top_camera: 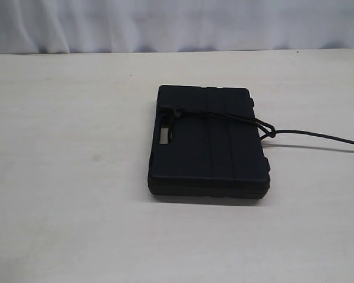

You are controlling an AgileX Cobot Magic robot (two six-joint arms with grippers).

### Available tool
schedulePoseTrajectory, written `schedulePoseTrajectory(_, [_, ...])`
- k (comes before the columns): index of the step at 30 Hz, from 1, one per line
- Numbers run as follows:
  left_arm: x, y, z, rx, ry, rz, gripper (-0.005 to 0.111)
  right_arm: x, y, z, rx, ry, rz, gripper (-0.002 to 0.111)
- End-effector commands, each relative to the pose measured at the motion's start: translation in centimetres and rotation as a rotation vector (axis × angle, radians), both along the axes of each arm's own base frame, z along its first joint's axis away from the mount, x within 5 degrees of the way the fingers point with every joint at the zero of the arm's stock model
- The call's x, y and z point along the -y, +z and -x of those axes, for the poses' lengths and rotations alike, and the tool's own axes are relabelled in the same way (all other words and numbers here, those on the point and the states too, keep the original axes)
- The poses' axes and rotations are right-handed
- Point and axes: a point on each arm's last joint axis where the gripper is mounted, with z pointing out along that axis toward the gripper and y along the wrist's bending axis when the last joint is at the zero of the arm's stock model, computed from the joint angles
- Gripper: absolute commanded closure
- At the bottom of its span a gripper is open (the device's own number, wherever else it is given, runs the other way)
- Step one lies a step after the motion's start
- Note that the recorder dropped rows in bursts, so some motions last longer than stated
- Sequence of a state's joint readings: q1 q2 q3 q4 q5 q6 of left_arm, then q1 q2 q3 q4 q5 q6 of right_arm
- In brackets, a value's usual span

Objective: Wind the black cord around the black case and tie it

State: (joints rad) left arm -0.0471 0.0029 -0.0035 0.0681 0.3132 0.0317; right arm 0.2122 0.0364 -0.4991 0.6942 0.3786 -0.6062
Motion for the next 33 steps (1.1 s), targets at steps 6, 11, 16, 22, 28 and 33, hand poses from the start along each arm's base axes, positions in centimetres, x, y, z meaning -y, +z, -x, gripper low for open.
schedulePoseTrajectory(6, [0.0, -0.1, 0.0, 0.003, 0.002, 0.015, 0.107, 0.0, -0.2, 0.0, 0.001, 0.001, 0.005, 0.104])
schedulePoseTrajectory(11, [0.0, -0.1, 0.0, 0.003, 0.002, 0.015, 0.107, 0.0, -0.2, 0.0, 0.001, 0.001, 0.005, 0.104])
schedulePoseTrajectory(16, [0.0, -0.1, 0.0, 0.003, 0.002, 0.015, 0.107, 0.0, -0.2, 0.0, 0.001, 0.001, 0.005, 0.104])
schedulePoseTrajectory(22, [0.0, -0.1, 0.0, 0.003, 0.002, 0.015, 0.107, 0.0, -0.2, 0.0, 0.001, 0.001, 0.005, 0.104])
schedulePoseTrajectory(28, [0.0, -0.1, 0.0, 0.003, 0.002, 0.015, 0.107, 0.0, -0.2, 0.0, 0.003, -0.001, 0.006, 0.104])
schedulePoseTrajectory(33, [0.0, -0.1, 0.0, 0.003, 0.002, 0.015, 0.107, 1.1, 0.2, 0.4, 0.114, -0.147, 0.098, 0.104])
